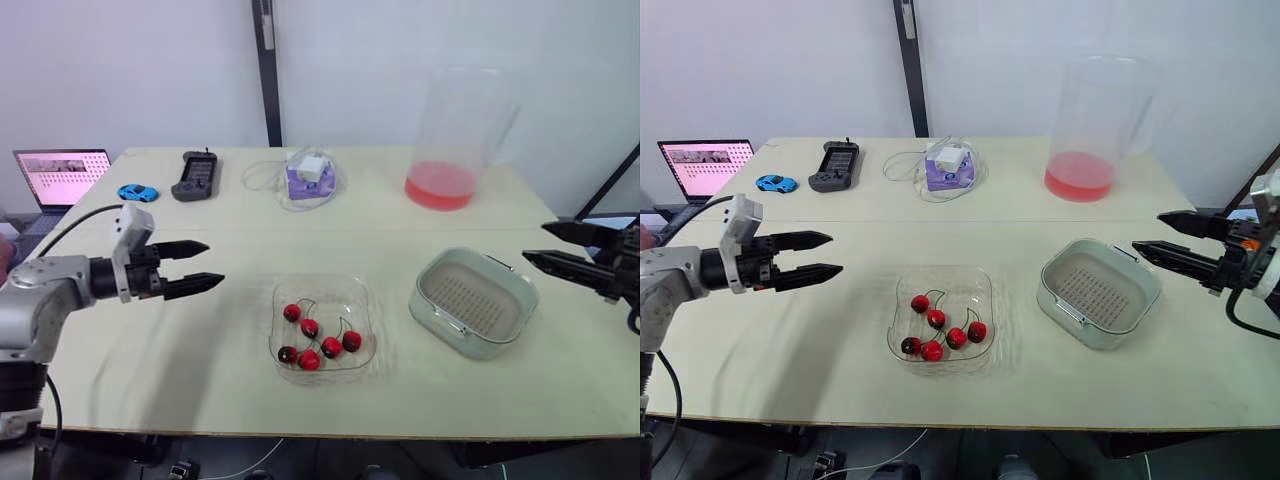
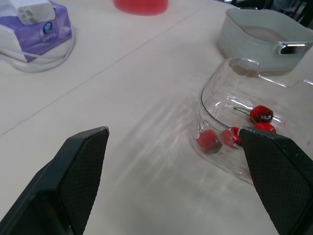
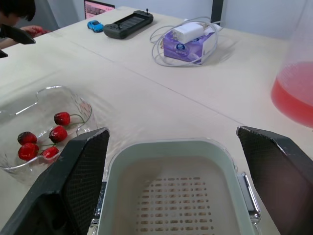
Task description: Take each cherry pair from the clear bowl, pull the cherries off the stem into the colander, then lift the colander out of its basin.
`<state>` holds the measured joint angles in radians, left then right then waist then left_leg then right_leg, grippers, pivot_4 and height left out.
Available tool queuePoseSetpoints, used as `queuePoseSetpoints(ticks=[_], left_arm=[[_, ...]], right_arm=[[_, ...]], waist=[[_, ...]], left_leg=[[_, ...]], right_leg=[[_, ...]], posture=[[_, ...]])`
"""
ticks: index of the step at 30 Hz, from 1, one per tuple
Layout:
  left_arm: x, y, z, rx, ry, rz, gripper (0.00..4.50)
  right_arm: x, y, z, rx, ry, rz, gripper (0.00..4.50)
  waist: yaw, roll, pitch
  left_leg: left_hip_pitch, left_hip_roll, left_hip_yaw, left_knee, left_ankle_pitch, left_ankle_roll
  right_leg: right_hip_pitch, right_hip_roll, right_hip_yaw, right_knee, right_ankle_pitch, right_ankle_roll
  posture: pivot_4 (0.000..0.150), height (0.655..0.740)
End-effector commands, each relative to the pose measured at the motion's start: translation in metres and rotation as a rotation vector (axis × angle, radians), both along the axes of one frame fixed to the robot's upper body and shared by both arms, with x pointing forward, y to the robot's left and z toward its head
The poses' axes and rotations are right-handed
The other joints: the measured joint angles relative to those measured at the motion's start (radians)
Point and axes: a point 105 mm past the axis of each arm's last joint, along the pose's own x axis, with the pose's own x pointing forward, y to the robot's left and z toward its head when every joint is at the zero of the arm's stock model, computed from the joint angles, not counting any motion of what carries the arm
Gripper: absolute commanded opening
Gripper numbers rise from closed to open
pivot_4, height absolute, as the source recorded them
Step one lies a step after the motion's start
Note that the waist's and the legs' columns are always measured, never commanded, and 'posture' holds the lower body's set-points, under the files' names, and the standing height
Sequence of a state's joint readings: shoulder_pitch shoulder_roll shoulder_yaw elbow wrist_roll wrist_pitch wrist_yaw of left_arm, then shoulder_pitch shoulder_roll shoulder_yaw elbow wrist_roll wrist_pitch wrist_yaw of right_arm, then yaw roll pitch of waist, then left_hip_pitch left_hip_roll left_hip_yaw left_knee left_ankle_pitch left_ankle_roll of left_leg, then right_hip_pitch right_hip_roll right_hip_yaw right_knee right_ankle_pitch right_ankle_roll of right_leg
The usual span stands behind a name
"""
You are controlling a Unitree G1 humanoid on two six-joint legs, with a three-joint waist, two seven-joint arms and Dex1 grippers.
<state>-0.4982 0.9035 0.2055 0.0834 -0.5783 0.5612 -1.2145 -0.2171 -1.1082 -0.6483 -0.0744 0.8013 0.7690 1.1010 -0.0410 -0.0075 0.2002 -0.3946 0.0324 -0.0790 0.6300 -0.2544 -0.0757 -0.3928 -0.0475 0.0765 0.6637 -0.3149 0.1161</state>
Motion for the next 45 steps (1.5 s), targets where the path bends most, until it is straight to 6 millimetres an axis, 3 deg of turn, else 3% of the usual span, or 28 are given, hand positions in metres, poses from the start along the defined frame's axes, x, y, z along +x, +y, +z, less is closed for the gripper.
queuePoseSetpoints(ticks=[1,4,18,26,35,39,45], left_arm=[[-0.001,0.006,0.01,0.005,-0.064,0.021,4.5],[0.005,0.009,0.01,0.005,-0.102,0.081,4.5],[0.001,0.01,0.017,-0.032,-0.07,0.039,4.5],[0.001,0.009,0.024,-0.061,-0.078,0.014,4.5],[-0.018,-0.004,0.019,-0.079,-0.095,-0.09,4.5],[-0.028,-0.017,0.016,-0.082,-0.133,-0.133,4.5],[-0.038,-0.027,0.009,-0.108,-0.124,-0.158,4.5]], right_arm=[[-0.002,-0.002,0.006,0.002,-0.042,0.01,4.46],[-0.002,-0.003,0.004,0.002,-0.04,0.012,4.46],[-0.003,0.0,0.003,0.003,-0.029,0.028,4.46],[0.009,0.005,0.005,-0.022,-0.045,-0.006,4.46],[0.004,0.086,0.009,-0.187,0.011,0.229,4.46],[0.005,0.144,0.018,-0.257,-0.055,0.377,4.46],[0.006,0.2,0.007,-0.363,0.111,0.481,4.46]], waist=[[-0.001,0.0,0.0],[0.0,0.0,0.0],[-0.001,0.0,0.0],[-0.001,0.0,0.0],[-0.004,0.001,0.0],[-0.003,0.001,-0.001],[-0.003,0.001,-0.001]], left_leg=[[0.0,0.0,0.0,0.0,0.0,0.0],[0.0,0.0,0.0,0.0,0.0,0.0],[0.0,0.0,0.0,0.001,0.0,0.0],[0.0,0.0,0.0,0.001,0.0,0.0],[0.0,0.0,0.0,0.0,0.0,0.0],[0.0,0.0,0.0,0.001,0.0,0.0],[-0.006,0.0,-0.001,0.002,0.0,0.0]], right_leg=[[0.0,0.0,0.0,0.0,0.0,0.0],[0.0,0.0,0.0,0.0,0.0,0.0],[0.0,0.0,0.0,0.001,0.0,0.0],[0.0,0.0,0.0,0.001,0.0,0.0],[-0.002,0.0,0.001,0.002,0.0,0.0],[-0.002,0.0,0.001,0.002,0.0,0.0],[-0.006,-0.001,0.0,0.003,0.0,0.0]], posture=[[0.15,0.7332],[0.15,0.7332],[0.15,0.7332],[0.15,0.7332],[0.15,0.7332],[0.15,0.7332],[0.15,0.7332]])
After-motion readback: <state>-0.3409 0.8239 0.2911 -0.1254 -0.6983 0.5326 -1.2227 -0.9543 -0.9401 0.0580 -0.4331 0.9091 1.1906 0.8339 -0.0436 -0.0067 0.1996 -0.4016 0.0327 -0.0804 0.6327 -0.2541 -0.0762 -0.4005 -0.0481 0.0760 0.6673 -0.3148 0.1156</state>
